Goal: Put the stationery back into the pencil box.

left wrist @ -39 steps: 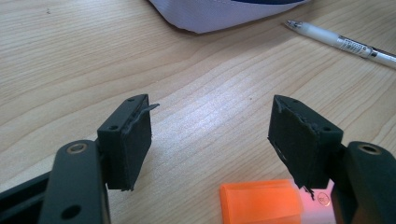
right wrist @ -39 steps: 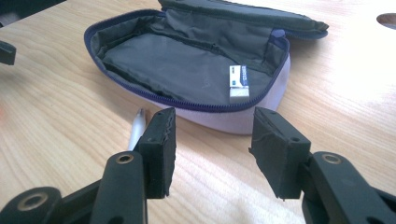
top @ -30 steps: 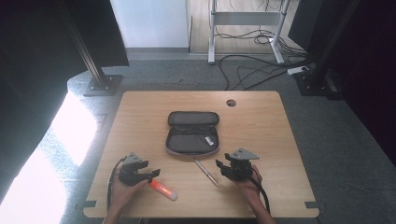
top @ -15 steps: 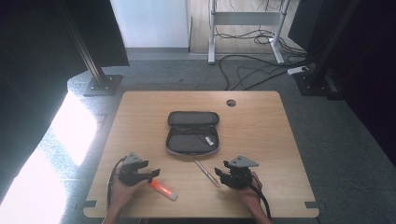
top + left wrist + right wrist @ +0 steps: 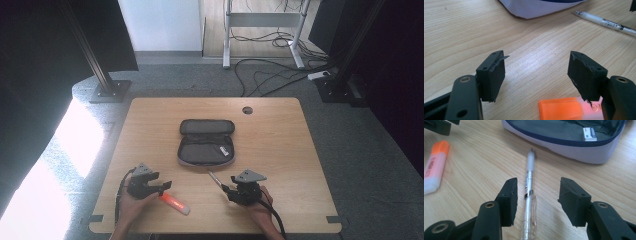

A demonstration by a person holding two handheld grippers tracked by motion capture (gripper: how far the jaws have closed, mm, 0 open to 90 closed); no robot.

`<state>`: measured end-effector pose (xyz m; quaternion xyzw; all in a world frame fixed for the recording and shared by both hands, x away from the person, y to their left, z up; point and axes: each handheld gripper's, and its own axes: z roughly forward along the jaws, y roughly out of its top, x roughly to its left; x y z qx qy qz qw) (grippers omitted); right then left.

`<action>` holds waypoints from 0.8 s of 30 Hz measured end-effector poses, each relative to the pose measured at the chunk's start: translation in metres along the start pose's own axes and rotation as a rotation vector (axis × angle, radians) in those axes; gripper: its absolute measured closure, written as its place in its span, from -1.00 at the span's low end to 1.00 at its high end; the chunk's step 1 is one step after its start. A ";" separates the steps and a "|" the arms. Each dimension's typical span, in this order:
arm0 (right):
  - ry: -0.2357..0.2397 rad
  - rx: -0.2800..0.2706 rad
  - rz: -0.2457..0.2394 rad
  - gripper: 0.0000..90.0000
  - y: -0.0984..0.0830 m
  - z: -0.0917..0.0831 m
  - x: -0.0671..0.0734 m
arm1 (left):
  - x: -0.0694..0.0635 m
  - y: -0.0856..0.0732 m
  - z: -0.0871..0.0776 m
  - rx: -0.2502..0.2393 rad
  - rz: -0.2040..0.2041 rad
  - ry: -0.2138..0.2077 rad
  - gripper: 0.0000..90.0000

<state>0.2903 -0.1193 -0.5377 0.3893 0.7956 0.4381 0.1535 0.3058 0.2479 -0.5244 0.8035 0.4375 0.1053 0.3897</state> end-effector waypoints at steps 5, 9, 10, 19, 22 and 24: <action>-0.001 0.012 0.005 0.10 0.000 0.006 0.000 | 0.000 0.000 -0.001 -0.005 -0.001 0.001 -0.32; 0.002 0.017 0.000 0.12 0.000 0.010 0.001 | 0.000 0.000 0.000 -0.003 0.000 0.001 -0.32; 0.002 0.017 0.002 0.13 0.001 0.011 0.002 | 0.000 0.000 0.000 -0.003 0.000 0.001 -0.32; -0.002 0.045 -0.019 0.27 0.005 0.024 0.010 | 0.000 0.001 -0.001 -0.003 0.002 0.001 -0.32; -0.006 0.054 -0.026 0.31 0.006 0.027 0.011 | 0.000 0.001 0.000 -0.003 0.004 0.000 -0.32; -0.010 0.061 -0.035 0.35 0.006 0.029 0.012 | -0.001 0.001 0.000 -0.003 0.004 -0.001 -0.32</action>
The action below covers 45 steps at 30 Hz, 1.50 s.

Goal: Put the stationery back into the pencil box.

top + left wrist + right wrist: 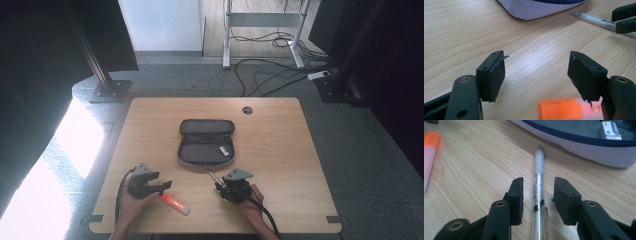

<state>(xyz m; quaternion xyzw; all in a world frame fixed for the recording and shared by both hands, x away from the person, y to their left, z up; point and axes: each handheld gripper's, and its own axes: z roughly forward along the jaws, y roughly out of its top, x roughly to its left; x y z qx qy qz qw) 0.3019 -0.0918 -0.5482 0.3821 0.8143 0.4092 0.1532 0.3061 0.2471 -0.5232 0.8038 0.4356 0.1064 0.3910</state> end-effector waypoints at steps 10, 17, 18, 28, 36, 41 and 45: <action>-0.021 0.030 -0.033 0.56 -0.001 0.004 0.003 | 0.000 0.000 0.000 -0.001 0.002 0.004 -0.32; -0.020 0.032 -0.041 0.74 -0.001 0.003 0.004 | 0.000 0.000 0.000 -0.002 0.003 0.002 -0.32; -0.020 0.032 -0.041 0.74 -0.001 0.003 0.004 | 0.000 0.000 0.000 -0.003 0.002 0.002 -0.32; 0.002 -0.009 -0.058 0.75 -0.001 -0.007 0.005 | 0.000 0.000 -0.001 -0.005 0.003 0.003 -0.32; 0.004 -0.054 -0.059 0.75 0.002 -0.019 0.005 | 0.001 0.001 -0.001 -0.004 0.002 0.002 -0.32; 0.004 -0.075 -0.065 0.75 0.005 -0.025 0.007 | 0.001 0.001 -0.001 -0.003 0.002 0.003 -0.32; 0.003 -0.087 -0.067 0.75 0.007 -0.028 0.007 | 0.001 0.001 0.000 -0.003 0.003 0.002 -0.32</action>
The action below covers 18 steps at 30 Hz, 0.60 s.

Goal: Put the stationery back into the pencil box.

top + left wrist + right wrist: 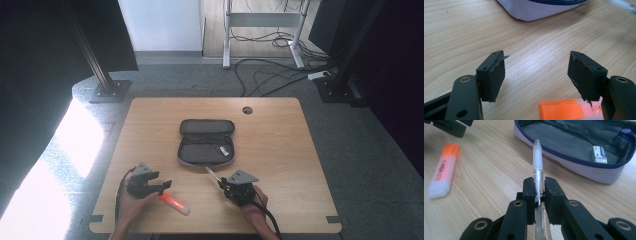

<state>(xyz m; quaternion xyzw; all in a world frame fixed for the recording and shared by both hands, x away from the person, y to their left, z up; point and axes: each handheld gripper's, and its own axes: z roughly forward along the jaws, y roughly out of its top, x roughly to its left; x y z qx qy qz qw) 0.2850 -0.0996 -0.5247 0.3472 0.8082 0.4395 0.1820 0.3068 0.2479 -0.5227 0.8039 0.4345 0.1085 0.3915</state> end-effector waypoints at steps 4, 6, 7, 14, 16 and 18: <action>-0.006 -0.012 0.003 0.75 0.002 -0.003 -0.001 | 0.000 0.000 0.000 -0.001 -0.002 0.001 -0.32; -0.010 -0.021 0.004 0.75 0.004 -0.005 -0.002 | 0.000 0.000 0.000 -0.001 -0.002 0.002 -0.32; -0.010 -0.021 0.004 0.75 0.004 -0.005 -0.002 | 0.000 0.000 0.000 -0.001 -0.002 0.002 -0.32; -0.015 -0.039 0.003 0.75 0.010 -0.008 -0.004 | 0.001 0.000 0.000 0.000 -0.001 0.002 -0.32; -0.016 -0.045 0.003 0.75 0.012 -0.008 -0.005 | 0.001 -0.001 0.000 0.000 -0.003 0.003 -0.32; -0.018 -0.047 0.004 0.75 0.013 -0.008 -0.006 | 0.002 -0.001 -0.001 -0.001 -0.004 0.002 -0.32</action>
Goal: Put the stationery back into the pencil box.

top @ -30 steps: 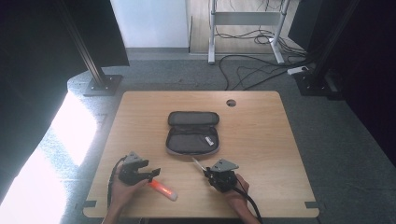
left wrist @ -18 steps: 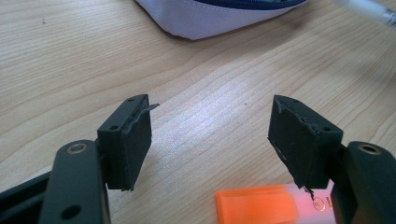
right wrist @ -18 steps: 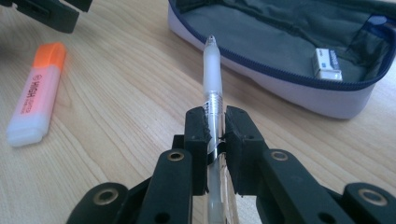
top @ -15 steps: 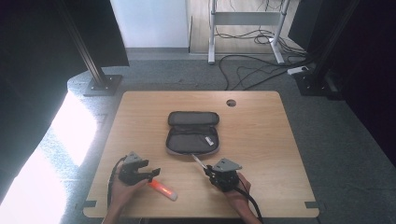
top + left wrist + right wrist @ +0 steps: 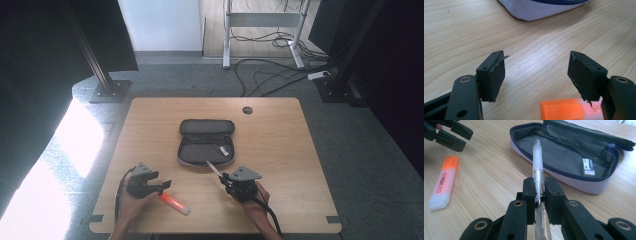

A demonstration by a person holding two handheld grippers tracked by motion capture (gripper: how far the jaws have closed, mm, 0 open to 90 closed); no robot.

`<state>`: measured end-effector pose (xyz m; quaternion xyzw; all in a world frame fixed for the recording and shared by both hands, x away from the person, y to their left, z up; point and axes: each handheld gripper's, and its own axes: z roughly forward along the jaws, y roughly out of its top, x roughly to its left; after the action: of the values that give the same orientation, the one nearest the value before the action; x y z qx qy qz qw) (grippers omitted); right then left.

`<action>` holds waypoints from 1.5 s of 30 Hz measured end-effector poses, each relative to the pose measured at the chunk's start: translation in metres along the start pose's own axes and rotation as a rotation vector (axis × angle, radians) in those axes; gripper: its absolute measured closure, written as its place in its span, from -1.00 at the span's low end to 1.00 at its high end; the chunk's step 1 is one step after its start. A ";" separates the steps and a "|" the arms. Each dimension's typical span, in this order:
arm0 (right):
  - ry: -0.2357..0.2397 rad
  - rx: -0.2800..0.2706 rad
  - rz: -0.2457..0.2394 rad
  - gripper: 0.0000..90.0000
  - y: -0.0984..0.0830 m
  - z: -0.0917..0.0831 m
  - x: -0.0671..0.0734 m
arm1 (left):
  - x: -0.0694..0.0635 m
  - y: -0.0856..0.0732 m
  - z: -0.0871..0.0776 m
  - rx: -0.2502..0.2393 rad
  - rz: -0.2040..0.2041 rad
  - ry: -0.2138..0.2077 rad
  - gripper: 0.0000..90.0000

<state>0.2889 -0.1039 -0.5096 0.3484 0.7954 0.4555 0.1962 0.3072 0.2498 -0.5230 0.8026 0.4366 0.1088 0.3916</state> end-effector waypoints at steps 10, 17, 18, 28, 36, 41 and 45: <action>-0.012 -0.023 0.016 0.75 0.010 -0.002 -0.009 | 0.002 0.000 -0.002 -0.006 -0.008 0.004 -0.32; -0.015 -0.038 0.021 0.75 0.019 0.001 -0.014 | 0.002 -0.001 -0.002 -0.005 -0.007 0.003 -0.32; -0.017 -0.038 0.015 0.75 0.022 0.002 -0.014 | 0.002 -0.001 -0.002 -0.007 -0.008 0.003 -0.32; -0.011 -0.023 0.013 0.75 0.029 0.007 -0.018 | 0.003 -0.001 -0.002 -0.005 -0.008 0.002 -0.32; -0.012 -0.020 0.021 0.75 0.034 0.013 -0.022 | 0.003 -0.001 -0.002 -0.004 -0.008 0.003 -0.32; -0.009 -0.019 0.025 0.75 0.035 0.015 -0.024 | 0.003 -0.001 -0.001 0.001 -0.008 0.002 -0.32; -0.004 -0.002 0.021 0.75 0.034 0.022 -0.023 | 0.003 -0.001 -0.001 0.001 -0.008 0.002 -0.32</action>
<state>0.3312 -0.0957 -0.4916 0.3574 0.7909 0.4577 0.1931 0.3076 0.2532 -0.5235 0.8009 0.4403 0.1076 0.3913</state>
